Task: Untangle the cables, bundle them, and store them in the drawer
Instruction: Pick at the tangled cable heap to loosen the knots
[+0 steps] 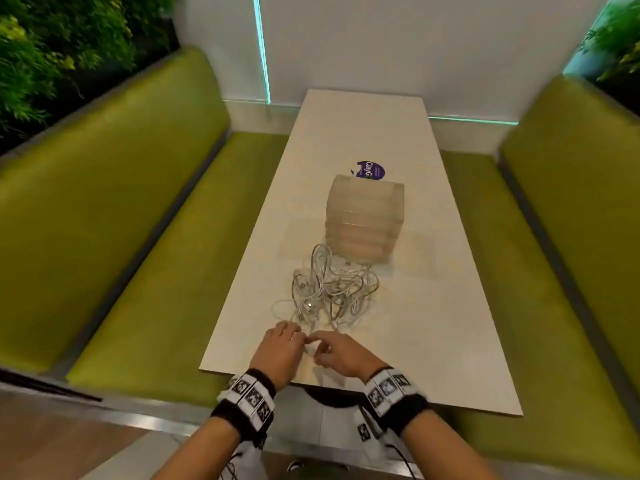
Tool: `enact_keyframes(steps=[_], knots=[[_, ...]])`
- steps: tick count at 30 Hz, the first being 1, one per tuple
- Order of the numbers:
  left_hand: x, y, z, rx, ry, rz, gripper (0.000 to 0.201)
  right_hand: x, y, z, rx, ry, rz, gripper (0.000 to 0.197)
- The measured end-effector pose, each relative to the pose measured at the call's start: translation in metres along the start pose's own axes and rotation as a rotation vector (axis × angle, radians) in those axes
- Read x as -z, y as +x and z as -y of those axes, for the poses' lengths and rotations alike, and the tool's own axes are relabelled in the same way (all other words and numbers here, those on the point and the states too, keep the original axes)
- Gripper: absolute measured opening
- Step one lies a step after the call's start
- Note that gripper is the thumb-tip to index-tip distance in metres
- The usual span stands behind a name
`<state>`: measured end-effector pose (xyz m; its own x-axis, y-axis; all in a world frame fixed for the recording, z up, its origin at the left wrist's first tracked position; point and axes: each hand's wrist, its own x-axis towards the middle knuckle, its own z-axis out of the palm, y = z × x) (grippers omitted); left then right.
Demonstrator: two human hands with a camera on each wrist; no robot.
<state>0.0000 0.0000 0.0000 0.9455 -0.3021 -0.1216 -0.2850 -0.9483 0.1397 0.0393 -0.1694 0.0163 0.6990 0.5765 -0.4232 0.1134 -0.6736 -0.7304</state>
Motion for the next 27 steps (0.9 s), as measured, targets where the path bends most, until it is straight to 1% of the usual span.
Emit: enact_keyframes(steps=[1,2,5,7,8,10,11,13,14,16,17,20,21,22,24,27], knots=[[-0.002,0.004,-0.001,0.003,-0.003,0.015,0.034,-0.003,0.007,0.002,-0.005,-0.024,-0.018,0.034],[-0.001,0.005,-0.003,0.034,-0.022,0.059,0.034,-0.003,0.009,0.005,-0.012,-0.048,-0.056,0.033],[0.011,0.01,-0.005,0.124,-0.039,0.161,0.032,-0.005,0.013,0.01,-0.018,-0.107,-0.079,0.031],[0.012,0.012,-0.004,0.12,-0.02,0.179,0.028,-0.007,0.014,0.009,-0.029,-0.159,-0.09,0.031],[0.015,0.012,-0.005,0.092,0.009,0.187,0.027,-0.008,0.014,0.008,-0.036,-0.205,-0.106,0.028],[0.015,0.01,0.0,0.042,0.029,0.171,0.023,-0.008,0.016,0.005,-0.05,-0.271,-0.138,0.02],[0.013,0.009,0.003,0.018,0.002,0.147,0.022,-0.008,0.015,0.003,-0.043,-0.29,-0.145,0.018],[0.015,0.004,0.006,-0.001,-0.075,0.118,0.022,-0.007,0.011,-0.002,0.016,-0.31,-0.152,0.019],[0.018,0.0,0.006,-0.002,-0.13,0.105,0.025,-0.006,0.008,-0.005,0.06,-0.333,-0.148,0.019],[0.026,-0.01,0.006,0.01,-0.295,0.026,0.031,-0.002,0.003,-0.01,0.125,-0.403,-0.125,0.018],[0.033,-0.014,0.006,0.05,-0.371,-0.016,0.032,0.001,0.0,-0.013,0.131,-0.416,-0.122,0.016],[0.047,-0.022,0.025,0.217,-0.502,-0.106,0.033,0.022,-0.004,-0.031,0.047,-0.352,-0.161,0.012],[0.047,-0.024,0.036,0.249,-0.531,-0.14,0.032,0.03,-0.006,-0.039,0.013,-0.312,-0.179,0.008],[0.046,-0.025,0.047,0.262,-0.562,-0.182,0.029,0.039,-0.01,-0.046,-0.009,-0.261,-0.201,0.006],[0.043,-0.028,0.058,0.263,-0.674,-0.239,0.026,0.05,-0.017,-0.052,-0.024,-0.102,-0.251,0.01],[0.042,-0.029,0.044,0.218,-0.874,-0.2,0.031,0.048,-0.03,-0.034,0.028,0.098,-0.271,0.006]])
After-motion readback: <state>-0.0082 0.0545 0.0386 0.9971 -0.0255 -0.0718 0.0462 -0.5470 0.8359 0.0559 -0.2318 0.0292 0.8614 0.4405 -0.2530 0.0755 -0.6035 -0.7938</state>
